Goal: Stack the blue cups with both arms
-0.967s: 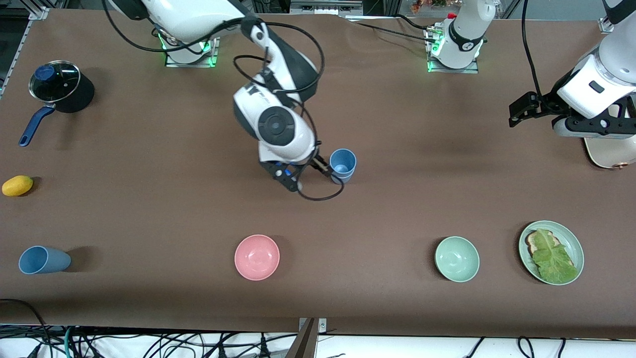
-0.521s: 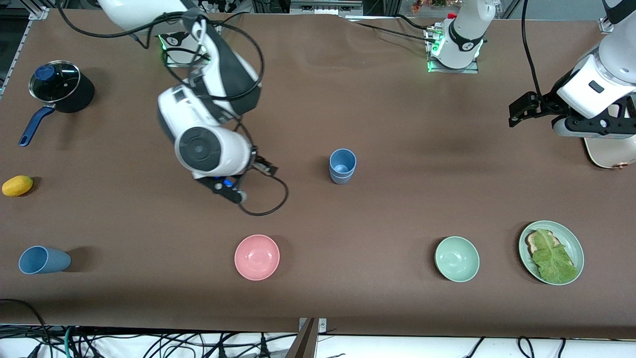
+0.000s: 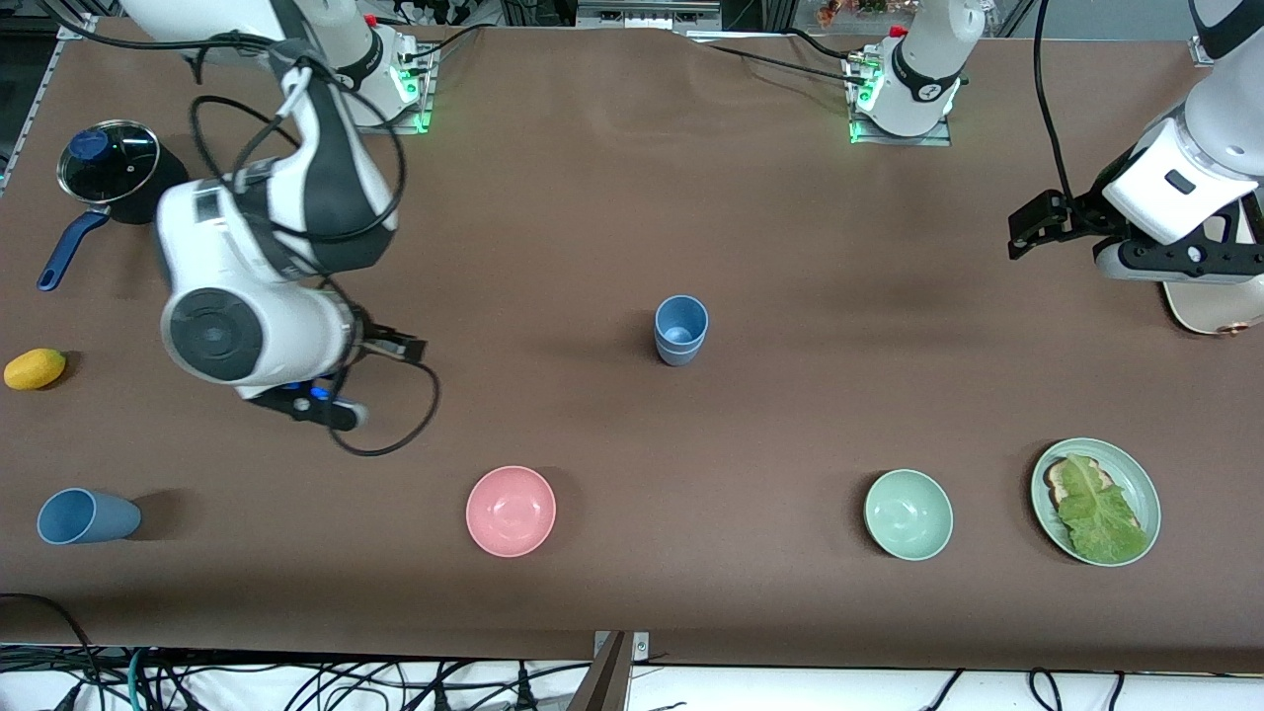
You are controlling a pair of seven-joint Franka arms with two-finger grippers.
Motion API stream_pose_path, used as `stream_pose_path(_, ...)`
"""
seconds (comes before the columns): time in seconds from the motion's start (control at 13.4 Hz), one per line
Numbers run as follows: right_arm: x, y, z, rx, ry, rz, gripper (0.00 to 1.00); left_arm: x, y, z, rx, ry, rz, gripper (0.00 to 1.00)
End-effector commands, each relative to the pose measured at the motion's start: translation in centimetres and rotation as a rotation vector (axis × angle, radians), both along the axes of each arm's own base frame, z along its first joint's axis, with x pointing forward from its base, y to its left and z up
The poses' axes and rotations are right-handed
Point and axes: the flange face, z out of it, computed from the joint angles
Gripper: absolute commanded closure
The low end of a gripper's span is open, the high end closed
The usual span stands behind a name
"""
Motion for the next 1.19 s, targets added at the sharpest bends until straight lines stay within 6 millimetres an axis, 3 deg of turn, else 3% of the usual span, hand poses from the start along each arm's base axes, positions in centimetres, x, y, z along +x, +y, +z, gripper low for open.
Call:
stream_pose_path(0.0,-1.0,-2.1,1.8,0.027,0.001,0.068,0.0,2.0,0.1,1.1,-0.023,-0.027,-0.008,0.0)
stream_pose_path(0.07,-1.3,-4.9,2.2,0.053,-0.018,0.036,0.0,2.0,0.3,1.0,-0.022,-0.021,-0.002,0.0)
stream_pose_path(0.3,-3.9,-10.2,2.9,0.147,-0.114,0.068,0.0,2.0,0.3,1.0,-0.022,-0.022,-0.002,0.0)
stream_pose_path(0.52,-7.2,-12.5,6.5,0.118,-0.197,0.18,0.0,1.7,0.0,1.2,-0.022,-0.015,-0.006,0.0)
stream_pose_path(0.74,-11.0,-14.1,11.9,0.119,-0.246,0.181,0.0,1.8,0.5,1.2,-0.023,-0.015,-0.001,0.0)
stream_pose_path(1.12,-13.9,-18.0,16.8,0.127,-0.227,0.217,0.0,1.7,0.4,1.2,-0.022,-0.013,-0.001,0.0)
